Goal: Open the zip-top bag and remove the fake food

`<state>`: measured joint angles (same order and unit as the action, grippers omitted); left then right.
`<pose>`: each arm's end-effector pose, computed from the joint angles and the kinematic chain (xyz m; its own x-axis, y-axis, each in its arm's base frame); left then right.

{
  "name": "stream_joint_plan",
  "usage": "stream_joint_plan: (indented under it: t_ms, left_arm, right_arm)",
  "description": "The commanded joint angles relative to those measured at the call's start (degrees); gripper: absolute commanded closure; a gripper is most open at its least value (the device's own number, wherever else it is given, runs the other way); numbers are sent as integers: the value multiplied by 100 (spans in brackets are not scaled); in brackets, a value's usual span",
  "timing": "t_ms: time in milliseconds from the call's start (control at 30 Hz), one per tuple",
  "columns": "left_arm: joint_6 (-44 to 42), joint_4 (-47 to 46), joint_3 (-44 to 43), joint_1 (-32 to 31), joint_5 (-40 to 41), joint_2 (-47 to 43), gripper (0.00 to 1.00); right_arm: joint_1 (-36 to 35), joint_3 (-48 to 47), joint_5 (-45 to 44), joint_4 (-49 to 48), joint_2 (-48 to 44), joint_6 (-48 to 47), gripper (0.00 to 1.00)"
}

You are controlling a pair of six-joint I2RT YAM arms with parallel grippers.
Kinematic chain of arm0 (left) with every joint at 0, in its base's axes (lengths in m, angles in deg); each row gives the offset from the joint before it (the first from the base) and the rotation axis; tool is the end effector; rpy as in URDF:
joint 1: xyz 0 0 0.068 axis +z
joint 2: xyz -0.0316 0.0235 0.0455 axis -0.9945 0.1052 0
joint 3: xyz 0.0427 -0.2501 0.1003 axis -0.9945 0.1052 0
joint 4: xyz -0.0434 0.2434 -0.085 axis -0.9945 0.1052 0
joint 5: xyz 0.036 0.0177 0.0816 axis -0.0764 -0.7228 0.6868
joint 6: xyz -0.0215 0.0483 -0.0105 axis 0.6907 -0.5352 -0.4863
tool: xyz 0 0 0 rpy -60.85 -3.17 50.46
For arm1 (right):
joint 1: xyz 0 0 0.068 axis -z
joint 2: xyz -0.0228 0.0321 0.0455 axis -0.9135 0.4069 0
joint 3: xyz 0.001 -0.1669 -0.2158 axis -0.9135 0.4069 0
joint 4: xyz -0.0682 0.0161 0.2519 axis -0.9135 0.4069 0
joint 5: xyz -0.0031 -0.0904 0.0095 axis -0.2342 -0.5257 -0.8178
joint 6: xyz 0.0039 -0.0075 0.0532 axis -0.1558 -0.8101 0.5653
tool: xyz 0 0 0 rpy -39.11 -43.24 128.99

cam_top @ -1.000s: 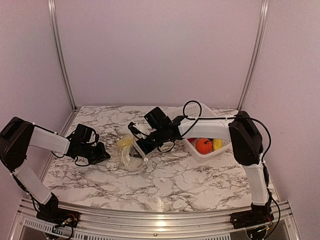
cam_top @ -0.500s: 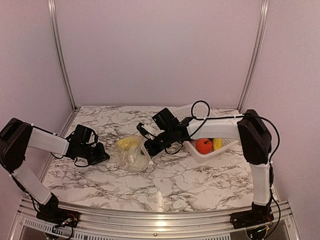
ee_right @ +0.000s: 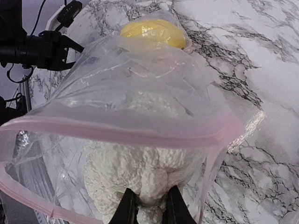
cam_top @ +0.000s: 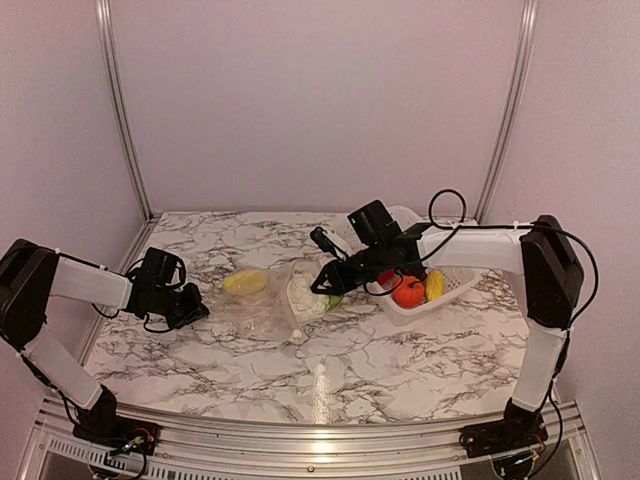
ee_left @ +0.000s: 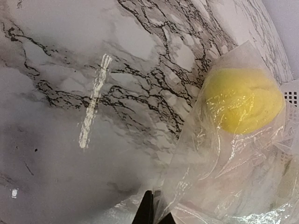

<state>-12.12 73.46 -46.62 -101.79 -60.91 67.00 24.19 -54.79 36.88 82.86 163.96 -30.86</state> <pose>0.2677 -0.0945 0.1354 -0.8122 -0.4413 -0.3815 -0.1572 0.7954 -0.5853 0.3033 0.2921 0.2148 -0.6872 -0.3949 -0.6098 -0.7081 0.5514 0.4410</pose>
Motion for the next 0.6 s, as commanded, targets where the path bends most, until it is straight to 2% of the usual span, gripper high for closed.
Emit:
stream_joint_plan:
  t_ms: [0,300,567]
  left_arm:
    - [-8,391,82,84,225,-101,100]
    - [-69,517,-86,95,165,13,100]
    - [-62,407,-82,100,39,74,100]
  right_arm:
    - [206,123,283,-175,-607,134,92]
    - [1237,634,438,-391,-1584,534,92]
    - [2428,476,-82,-355,-1329,546,92]
